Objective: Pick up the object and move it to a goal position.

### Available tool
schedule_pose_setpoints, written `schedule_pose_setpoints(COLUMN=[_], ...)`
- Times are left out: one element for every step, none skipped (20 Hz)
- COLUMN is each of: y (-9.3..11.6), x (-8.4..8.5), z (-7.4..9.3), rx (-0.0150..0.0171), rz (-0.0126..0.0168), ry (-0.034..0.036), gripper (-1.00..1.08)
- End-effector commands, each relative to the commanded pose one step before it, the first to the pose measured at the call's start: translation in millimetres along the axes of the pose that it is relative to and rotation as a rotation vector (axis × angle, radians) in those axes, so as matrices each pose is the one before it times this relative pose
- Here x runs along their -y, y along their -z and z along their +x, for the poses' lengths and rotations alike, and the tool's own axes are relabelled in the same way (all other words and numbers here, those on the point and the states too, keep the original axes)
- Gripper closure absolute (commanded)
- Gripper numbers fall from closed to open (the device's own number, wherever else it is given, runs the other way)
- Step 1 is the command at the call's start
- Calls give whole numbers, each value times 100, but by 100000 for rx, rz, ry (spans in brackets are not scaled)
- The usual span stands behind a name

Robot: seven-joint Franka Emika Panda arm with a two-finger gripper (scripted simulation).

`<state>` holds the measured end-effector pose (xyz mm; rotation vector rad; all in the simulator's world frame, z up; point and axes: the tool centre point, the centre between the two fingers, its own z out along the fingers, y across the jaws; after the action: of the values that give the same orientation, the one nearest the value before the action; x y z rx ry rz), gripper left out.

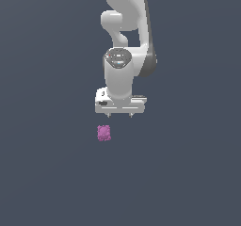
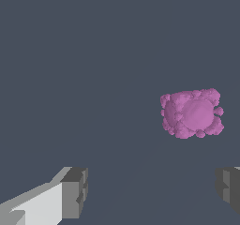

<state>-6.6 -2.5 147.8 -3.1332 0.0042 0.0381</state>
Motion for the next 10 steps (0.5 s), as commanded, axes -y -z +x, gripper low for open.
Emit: schedule_pose_setpoints(y=[0, 17, 67, 100, 139, 181, 206, 174, 135, 95], x=[-1, 11, 50, 70, 98, 129, 150, 128, 102, 75], z=[0, 4, 6, 13, 17, 21, 23, 18, 12, 6], rx=[0, -39, -141, -214, -299, -386, -437, -363, -277, -188], rz=[0, 20, 76, 116, 161, 206, 232, 192, 146, 100], ry=[0, 54, 191, 289, 402, 516, 580, 477, 359, 239], gripper=[-92, -92, -92, -92, -92, -92, -92, -92, -92, -92])
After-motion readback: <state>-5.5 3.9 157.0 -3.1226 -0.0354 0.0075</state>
